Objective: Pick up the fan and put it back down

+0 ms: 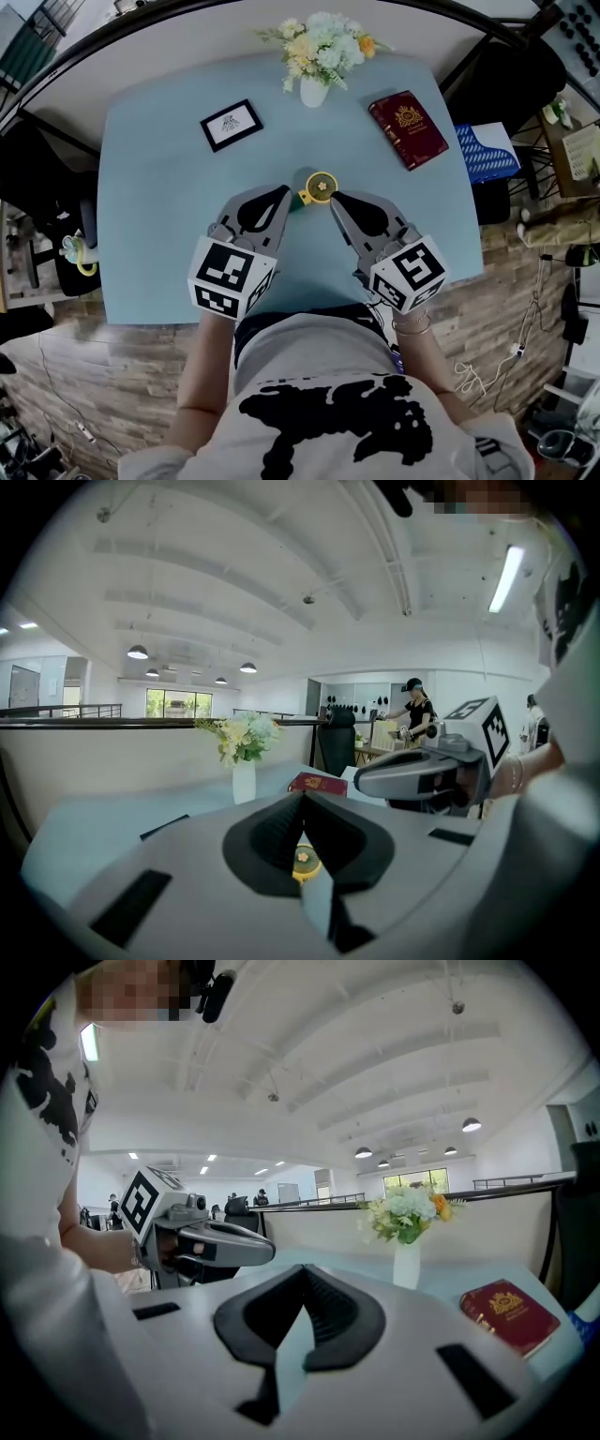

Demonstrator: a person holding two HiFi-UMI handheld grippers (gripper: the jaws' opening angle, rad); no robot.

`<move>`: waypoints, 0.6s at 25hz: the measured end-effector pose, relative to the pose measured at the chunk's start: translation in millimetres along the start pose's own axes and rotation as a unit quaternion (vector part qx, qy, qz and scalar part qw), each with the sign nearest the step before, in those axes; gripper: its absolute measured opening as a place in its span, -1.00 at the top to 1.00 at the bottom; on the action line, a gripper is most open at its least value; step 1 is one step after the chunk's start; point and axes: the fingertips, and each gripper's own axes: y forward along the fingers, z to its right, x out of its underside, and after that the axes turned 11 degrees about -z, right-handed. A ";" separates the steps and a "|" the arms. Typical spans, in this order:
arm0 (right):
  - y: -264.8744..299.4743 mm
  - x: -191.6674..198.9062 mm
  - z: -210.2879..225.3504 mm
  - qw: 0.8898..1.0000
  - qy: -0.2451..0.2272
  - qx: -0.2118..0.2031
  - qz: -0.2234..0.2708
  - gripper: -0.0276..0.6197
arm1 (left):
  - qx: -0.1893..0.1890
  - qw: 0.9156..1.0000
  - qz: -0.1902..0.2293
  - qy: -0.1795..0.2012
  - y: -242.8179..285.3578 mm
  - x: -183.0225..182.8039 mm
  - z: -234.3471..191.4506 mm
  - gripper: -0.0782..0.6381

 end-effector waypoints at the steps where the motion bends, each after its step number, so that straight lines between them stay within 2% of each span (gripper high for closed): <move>1: 1.0 0.2 -2.1 1.000 0.000 -0.004 -0.001 0.90 | 0.001 1.000 0.004 -0.004 -1.4 0.5 -0.2 0.75; 5: 3.6 5.4 -12.7 1.000 -0.007 -0.015 -0.006 0.90 | 0.004 1.000 0.003 -0.019 -3.6 9.3 1.0 0.75; 15: 7.0 27.1 -24.4 0.999 -0.007 -0.025 -0.033 0.90 | 0.015 0.999 -0.041 -0.030 6.7 43.0 16.6 0.75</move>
